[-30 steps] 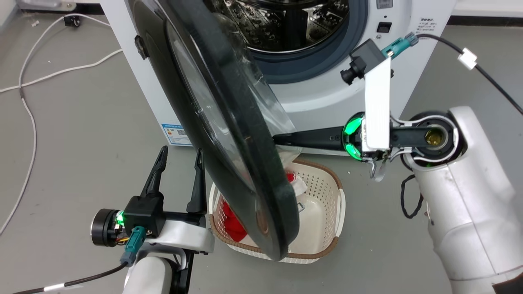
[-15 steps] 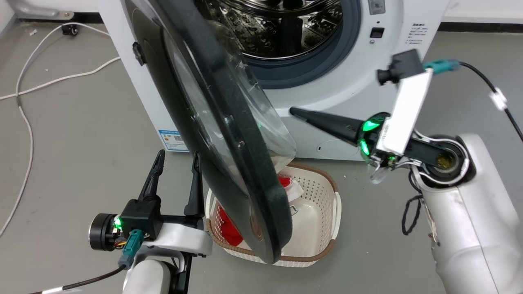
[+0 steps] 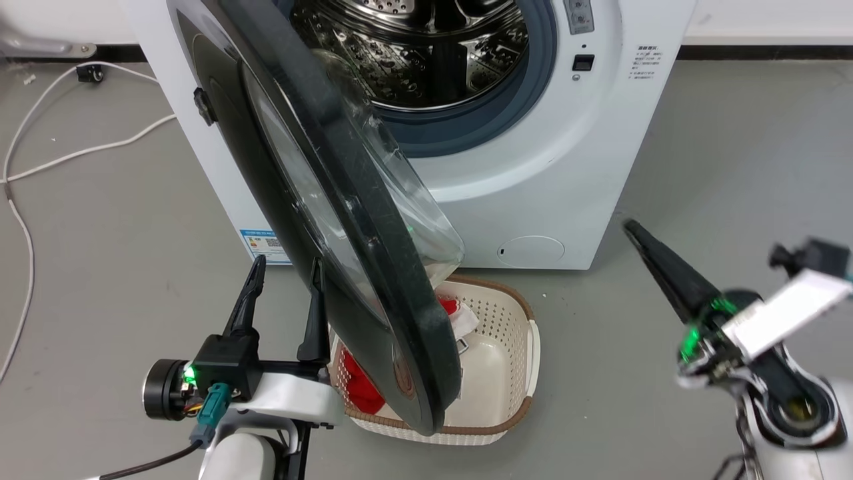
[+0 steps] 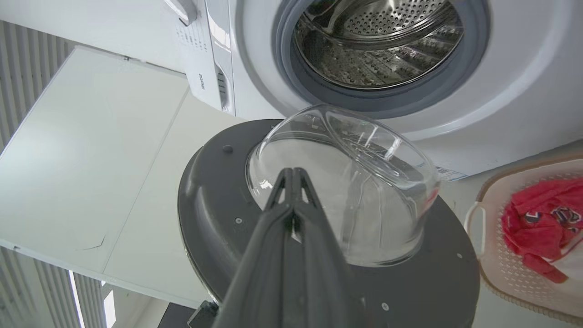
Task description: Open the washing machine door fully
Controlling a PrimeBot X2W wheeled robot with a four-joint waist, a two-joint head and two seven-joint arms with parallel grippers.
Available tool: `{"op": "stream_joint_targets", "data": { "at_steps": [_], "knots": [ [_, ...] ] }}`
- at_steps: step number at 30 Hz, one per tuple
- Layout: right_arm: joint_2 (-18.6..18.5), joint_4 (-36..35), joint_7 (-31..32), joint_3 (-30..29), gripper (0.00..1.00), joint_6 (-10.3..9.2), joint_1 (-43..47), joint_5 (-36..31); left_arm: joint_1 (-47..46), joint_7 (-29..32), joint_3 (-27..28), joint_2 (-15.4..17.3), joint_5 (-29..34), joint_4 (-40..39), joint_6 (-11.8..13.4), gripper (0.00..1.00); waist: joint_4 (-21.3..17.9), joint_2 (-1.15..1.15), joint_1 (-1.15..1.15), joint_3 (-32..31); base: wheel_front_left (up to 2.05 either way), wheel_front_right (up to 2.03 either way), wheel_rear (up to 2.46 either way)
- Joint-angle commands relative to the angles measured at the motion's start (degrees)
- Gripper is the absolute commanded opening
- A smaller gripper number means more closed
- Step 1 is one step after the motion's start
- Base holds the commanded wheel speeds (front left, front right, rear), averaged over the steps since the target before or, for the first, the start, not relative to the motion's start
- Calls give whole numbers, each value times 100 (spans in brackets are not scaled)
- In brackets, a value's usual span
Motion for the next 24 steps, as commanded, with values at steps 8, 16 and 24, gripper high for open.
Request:
{"op": "stream_joint_targets", "data": {
  "at_steps": [8, 16, 24],
  "knots": [
    [61, -477, -1450, -365, 86, 0, 981, -394, 163, -12, 94, -4, 25, -13, -14, 100, -27, 0, 0, -114, 0, 0, 0],
    [-52, -704, -3057, -278, 100, 0, 1376, -2277, 194, -12, 149, -4, 72, -19, -53, 100, 33, 0, 0, -159, 0, 0, 0],
    [-249, -825, -4292, -555, 100, -1, 1500, -5431, 229, -12, 202, -4, 87, -33, -52, 100, 71, 0, 0, -192, 0, 0, 0]
  ]
}}
